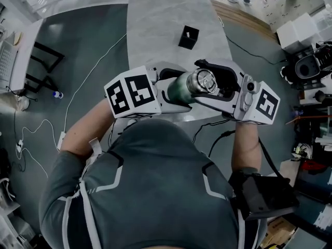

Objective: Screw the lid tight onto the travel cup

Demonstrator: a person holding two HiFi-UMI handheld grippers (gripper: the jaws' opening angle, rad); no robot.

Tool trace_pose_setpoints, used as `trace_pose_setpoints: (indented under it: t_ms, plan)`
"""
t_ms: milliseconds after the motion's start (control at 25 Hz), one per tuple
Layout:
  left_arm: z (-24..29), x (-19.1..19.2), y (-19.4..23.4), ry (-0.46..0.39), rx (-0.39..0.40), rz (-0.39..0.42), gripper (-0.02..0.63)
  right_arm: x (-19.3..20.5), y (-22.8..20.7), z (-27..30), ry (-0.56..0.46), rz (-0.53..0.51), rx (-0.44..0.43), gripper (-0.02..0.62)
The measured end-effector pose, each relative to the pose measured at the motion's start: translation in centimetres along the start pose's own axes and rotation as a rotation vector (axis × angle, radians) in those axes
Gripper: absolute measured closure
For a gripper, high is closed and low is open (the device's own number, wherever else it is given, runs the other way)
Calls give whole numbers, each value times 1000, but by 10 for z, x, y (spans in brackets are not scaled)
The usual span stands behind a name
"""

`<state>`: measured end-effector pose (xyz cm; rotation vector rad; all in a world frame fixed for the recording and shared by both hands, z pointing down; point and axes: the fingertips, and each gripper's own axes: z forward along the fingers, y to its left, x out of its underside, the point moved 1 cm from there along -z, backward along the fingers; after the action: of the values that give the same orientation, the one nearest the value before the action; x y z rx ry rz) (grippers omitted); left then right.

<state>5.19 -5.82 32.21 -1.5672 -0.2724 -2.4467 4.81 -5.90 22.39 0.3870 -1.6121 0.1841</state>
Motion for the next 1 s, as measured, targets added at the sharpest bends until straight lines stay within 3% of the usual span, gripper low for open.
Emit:
trace_pose_setpoints:
  t_ms: [200, 360, 440, 560, 680, 800, 1000]
  plan:
    - [0, 1, 11, 6, -88, -40, 233, 1, -15, -1, -45, 7, 151, 319]
    - [0, 6, 11, 14, -104, -59, 233, 6, -16, -2, -71, 29, 246, 319]
    - [2, 7, 9, 8, -66, -52, 233, 8, -14, -4, -87, 43, 213, 319]
    - [1, 3, 3, -10, 9, -12, 233, 3, -6, -5, -90, 35, 82, 319]
    - [0, -1, 0, -19, 22, 21, 233, 0, -1, -4, -58, 17, 17, 319]
    - [5, 0, 7, -20, -43, -19, 233, 2, -10, -7, -49, 19, 115, 319]
    - [10, 20, 32, 61, -238, -70, 233, 26, -36, -8, 35, 65, 410, 319]
